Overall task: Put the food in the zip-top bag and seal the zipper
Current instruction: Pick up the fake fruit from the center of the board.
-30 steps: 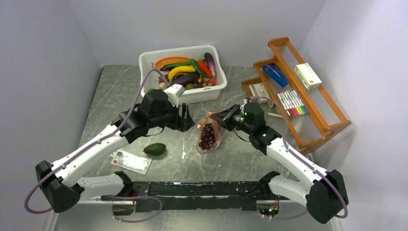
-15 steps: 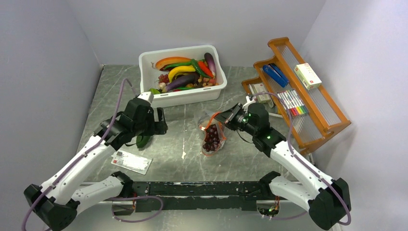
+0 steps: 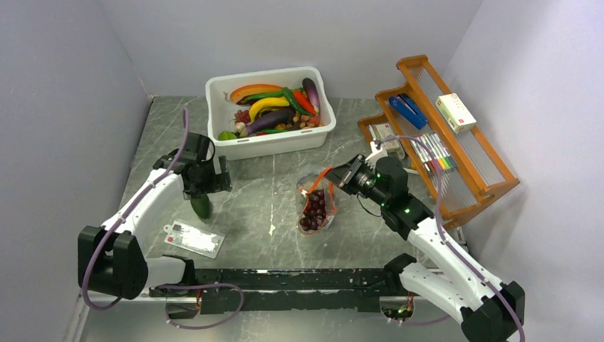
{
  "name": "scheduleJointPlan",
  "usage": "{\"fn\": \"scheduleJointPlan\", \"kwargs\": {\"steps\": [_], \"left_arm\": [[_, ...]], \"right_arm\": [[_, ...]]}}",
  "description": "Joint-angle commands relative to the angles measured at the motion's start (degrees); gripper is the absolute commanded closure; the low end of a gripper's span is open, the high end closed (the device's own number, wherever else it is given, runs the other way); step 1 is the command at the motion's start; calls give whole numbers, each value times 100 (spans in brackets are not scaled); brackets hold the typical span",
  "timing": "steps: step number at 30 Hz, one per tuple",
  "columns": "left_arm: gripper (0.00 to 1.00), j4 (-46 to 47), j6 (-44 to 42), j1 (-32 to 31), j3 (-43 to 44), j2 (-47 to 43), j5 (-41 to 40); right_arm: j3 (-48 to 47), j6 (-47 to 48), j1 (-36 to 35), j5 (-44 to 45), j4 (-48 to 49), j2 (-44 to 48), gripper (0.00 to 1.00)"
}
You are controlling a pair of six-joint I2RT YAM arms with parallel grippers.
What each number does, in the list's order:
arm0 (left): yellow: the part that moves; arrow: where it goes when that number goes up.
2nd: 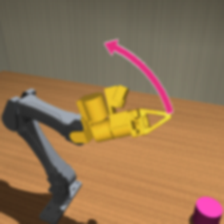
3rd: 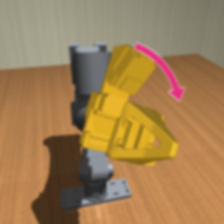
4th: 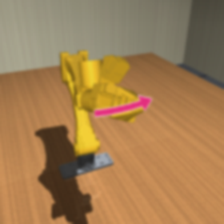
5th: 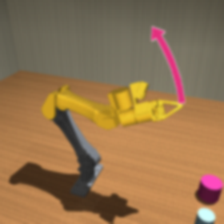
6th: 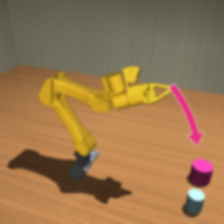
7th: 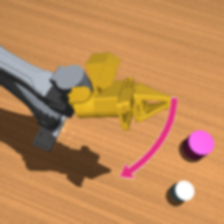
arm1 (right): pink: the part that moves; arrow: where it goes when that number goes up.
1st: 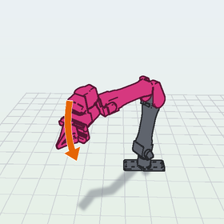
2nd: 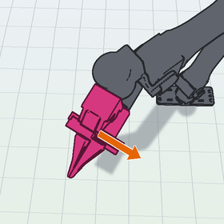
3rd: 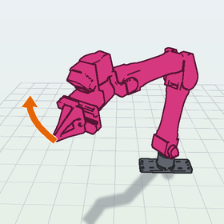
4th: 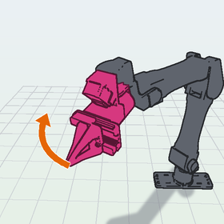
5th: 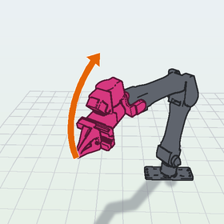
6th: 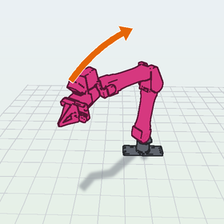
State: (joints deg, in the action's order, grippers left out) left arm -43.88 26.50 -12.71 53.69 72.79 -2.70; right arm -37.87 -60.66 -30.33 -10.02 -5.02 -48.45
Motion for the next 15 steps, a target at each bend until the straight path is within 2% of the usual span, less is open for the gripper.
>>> {"fn": "scheduleJointPlan", "kwargs": {"steps": [1,6,10,13,15], "left_arm": [[1,211,188,155,-186,-31,-22],[1,24,1000,456,-227,-211,-599],[1,281,1332,621,-546,-370,-352],[0,382,1518,722,-759,-79,-85],[1,422,1632,733,-854,109,-184]], "right_arm": [[-8,170,49,-43,354,49,100],[-74,306,88,-218,363,-168,100],[16,239,93,-254,545,-209,100],[7,215,105,-281,588,-266,100],[-43,275,106,-265,510,-284,100]]}}
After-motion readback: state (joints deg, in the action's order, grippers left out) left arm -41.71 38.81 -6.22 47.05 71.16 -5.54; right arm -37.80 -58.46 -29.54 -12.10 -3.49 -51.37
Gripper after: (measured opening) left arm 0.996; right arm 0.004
